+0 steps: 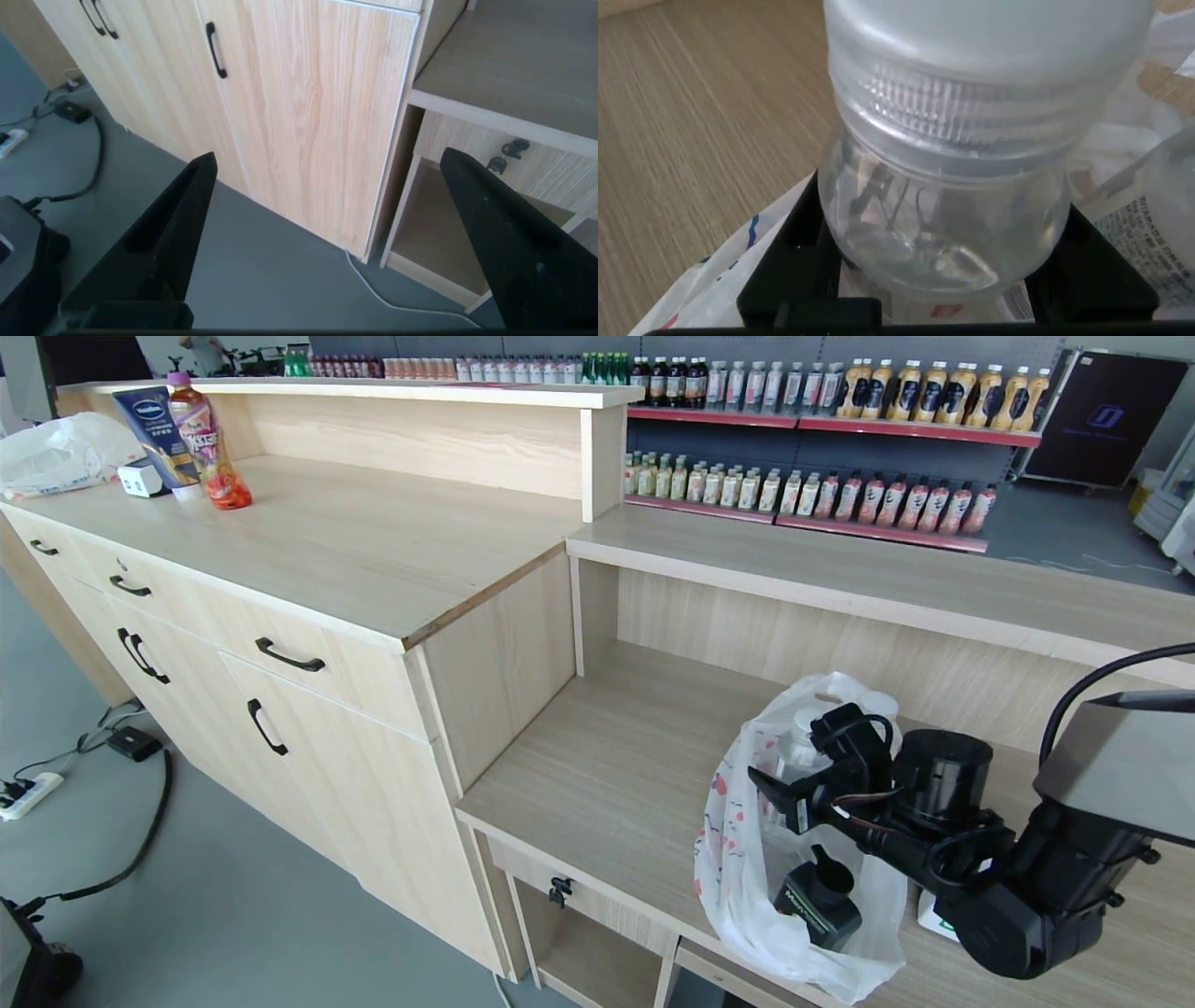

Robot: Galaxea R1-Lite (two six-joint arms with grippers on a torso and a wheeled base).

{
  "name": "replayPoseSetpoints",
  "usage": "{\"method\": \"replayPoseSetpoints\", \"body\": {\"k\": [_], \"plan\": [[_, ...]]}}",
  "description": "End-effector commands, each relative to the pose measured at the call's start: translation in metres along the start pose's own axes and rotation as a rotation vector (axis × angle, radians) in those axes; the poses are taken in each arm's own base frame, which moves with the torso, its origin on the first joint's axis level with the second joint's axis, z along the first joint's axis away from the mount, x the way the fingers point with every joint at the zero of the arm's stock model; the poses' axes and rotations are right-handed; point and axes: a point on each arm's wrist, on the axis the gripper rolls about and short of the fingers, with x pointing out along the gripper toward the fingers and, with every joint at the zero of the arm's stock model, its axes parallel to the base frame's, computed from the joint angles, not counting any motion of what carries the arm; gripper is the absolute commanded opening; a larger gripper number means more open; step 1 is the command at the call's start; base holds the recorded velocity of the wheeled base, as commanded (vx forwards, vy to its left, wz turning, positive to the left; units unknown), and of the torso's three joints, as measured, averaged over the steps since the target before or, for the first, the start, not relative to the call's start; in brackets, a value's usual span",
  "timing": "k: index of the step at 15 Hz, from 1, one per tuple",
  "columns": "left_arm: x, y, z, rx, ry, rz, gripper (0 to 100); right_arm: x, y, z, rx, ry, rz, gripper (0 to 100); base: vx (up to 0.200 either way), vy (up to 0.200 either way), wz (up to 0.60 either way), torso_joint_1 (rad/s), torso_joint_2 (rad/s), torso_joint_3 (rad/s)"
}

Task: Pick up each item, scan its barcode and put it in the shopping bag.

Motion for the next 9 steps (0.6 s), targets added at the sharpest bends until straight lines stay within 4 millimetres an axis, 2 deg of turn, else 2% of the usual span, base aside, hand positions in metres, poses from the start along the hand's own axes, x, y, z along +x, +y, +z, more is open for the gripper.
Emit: {"method": "replayPoseSetpoints", "body": {"k": [1, 8, 9], "plan": [[0.000, 0.000, 0.000, 0.000, 0.000, 0.001, 100, -0.002, -0.001, 0.005, -0.001, -0.017, -0.003, 100, 0.000, 0.000, 0.00, 0.000, 0.00, 0.000], [0.000, 0.000, 0.000, 0.000, 0.000, 0.001, 100, -0.020, -0.008, 0.043, -0.004, -0.083, -0.012, 100, 0.000, 0.000, 0.00, 0.000, 0.00, 0.000], [0.000, 0.000, 0.000, 0.001, 0.000, 0.001, 100, -0.024, -0.009, 0.055, -0.007, -0.106, -0.014, 100, 0.000, 0.000, 0.00, 0.000, 0.00, 0.000]]}}
